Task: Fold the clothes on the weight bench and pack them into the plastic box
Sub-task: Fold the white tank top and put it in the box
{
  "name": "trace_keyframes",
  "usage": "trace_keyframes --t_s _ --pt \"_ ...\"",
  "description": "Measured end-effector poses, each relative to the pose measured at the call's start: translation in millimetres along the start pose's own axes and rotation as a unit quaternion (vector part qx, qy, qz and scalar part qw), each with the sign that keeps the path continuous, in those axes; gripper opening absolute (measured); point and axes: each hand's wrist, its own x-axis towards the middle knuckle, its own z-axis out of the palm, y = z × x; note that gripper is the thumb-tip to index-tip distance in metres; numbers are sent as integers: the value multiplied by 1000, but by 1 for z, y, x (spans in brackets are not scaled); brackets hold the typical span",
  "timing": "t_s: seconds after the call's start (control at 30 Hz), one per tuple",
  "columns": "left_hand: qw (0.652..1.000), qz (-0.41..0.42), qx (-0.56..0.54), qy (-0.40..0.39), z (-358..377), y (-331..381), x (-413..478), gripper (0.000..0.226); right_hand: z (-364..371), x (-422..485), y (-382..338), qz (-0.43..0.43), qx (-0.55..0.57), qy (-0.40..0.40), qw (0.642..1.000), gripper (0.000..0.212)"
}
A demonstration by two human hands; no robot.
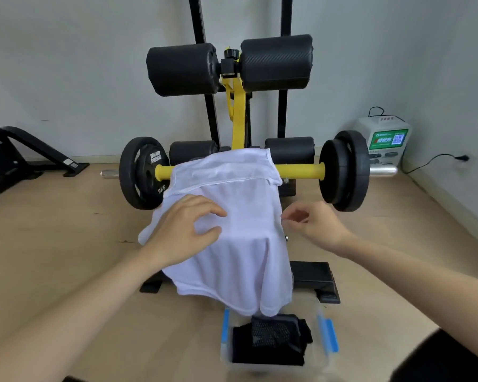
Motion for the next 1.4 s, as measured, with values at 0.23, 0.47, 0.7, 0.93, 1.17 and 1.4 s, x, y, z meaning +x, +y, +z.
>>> trace_keyframes --t_s 0.23,0.47,0.7,0.93,1.17,1.4 --pt "986 93 128 -55 46 10 -18 47 57 -79 39 169 70 -20 983 33" --pt "985 109 137 12 57 11 -17 42 117 -113 35 207 16 73 975 62" --pt "983 112 145 -6 53 10 -22 50 111 -103 34 208 100 81 970 10" --pt "978 159 131 39 65 30 -26 42 57 -96 7 144 189 83 968 6" --pt "996 34 -73 -34 90 77 -38 58 21 -77 -14 147 259 78 951 11" --pt "998 14 -56 9 105 96 -36 29 2 -71 -22 111 278 80 951 13"
